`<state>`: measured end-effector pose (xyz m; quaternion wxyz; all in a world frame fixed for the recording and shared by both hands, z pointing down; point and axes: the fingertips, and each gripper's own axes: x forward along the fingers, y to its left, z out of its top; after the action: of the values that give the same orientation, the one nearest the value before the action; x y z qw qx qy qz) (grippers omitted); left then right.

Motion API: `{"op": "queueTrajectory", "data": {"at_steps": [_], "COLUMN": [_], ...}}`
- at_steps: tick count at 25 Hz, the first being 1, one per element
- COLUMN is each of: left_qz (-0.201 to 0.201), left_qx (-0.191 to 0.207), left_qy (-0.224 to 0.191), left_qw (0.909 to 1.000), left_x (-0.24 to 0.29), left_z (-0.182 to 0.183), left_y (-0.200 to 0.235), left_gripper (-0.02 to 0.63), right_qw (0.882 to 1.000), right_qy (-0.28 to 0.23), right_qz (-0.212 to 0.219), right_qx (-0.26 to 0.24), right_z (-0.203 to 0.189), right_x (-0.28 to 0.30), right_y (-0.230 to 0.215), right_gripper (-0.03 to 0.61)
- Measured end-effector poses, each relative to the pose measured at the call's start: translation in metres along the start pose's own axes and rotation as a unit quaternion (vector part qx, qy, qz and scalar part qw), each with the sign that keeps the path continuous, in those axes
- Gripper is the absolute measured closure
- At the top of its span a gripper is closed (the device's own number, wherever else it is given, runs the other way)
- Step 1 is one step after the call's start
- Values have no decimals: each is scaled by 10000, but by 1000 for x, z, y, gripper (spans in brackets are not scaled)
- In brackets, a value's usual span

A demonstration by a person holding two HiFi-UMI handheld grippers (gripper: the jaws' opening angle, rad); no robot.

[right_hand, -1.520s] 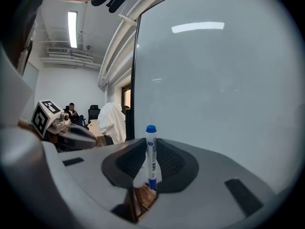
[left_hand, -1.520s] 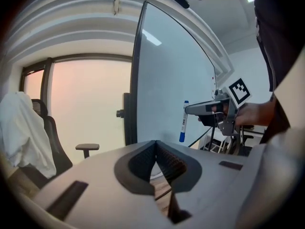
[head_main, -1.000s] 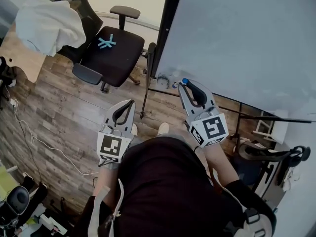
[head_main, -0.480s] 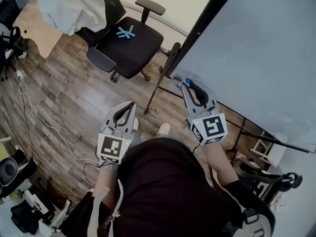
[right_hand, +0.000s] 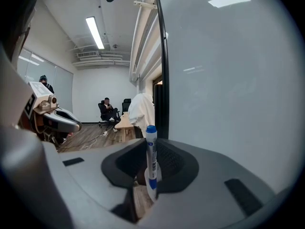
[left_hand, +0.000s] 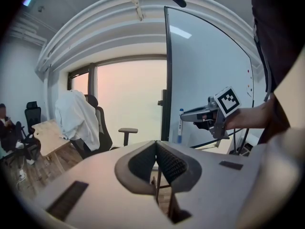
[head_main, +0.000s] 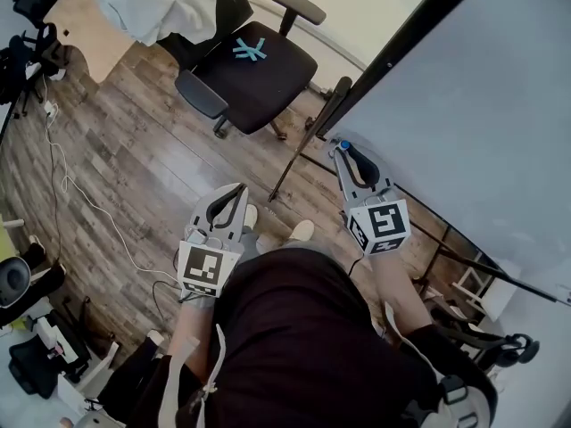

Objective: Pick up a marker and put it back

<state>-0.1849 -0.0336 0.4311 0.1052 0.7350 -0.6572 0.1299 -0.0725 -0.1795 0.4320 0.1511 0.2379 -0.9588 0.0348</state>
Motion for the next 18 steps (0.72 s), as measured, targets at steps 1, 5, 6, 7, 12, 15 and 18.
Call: {"op": "queueTrajectory", "data": {"at_steps": [1, 5, 6, 7, 12, 15, 18], "left_qz": [24, 103, 117, 128, 173, 193, 232], "left_qx": [3, 2, -13, -18, -6, 43, 49], "left_qy": [9, 43, 59, 67, 85, 49, 30], "left_qw": [10000, 9999, 9999, 9999, 9998, 9998, 9997], "left_x": [-1, -7, -9, -10, -16, -20, -25], "left_z": [0, -1, -1, -1, -3, -4, -4], "left_y": [1, 3, 3, 3, 4, 6, 8], "left_gripper": [604, 604, 604, 604, 605, 604, 604], "right_qw": [10000, 9999, 9998, 9998, 9992, 9988, 9989], "right_qy": [22, 131, 161, 192, 384, 466, 450], "right_qz": [20, 73, 75, 74, 65, 36, -4], "right_qx": [8, 14, 11, 8, -68, -125, -162], "right_z": [-3, -14, -17, -20, -34, -41, -42], "right_x": [2, 9, 10, 11, 17, 19, 19], "right_y": [1, 5, 6, 6, 6, 7, 8], "right_gripper": [502, 502, 502, 502, 502, 502, 502]}}
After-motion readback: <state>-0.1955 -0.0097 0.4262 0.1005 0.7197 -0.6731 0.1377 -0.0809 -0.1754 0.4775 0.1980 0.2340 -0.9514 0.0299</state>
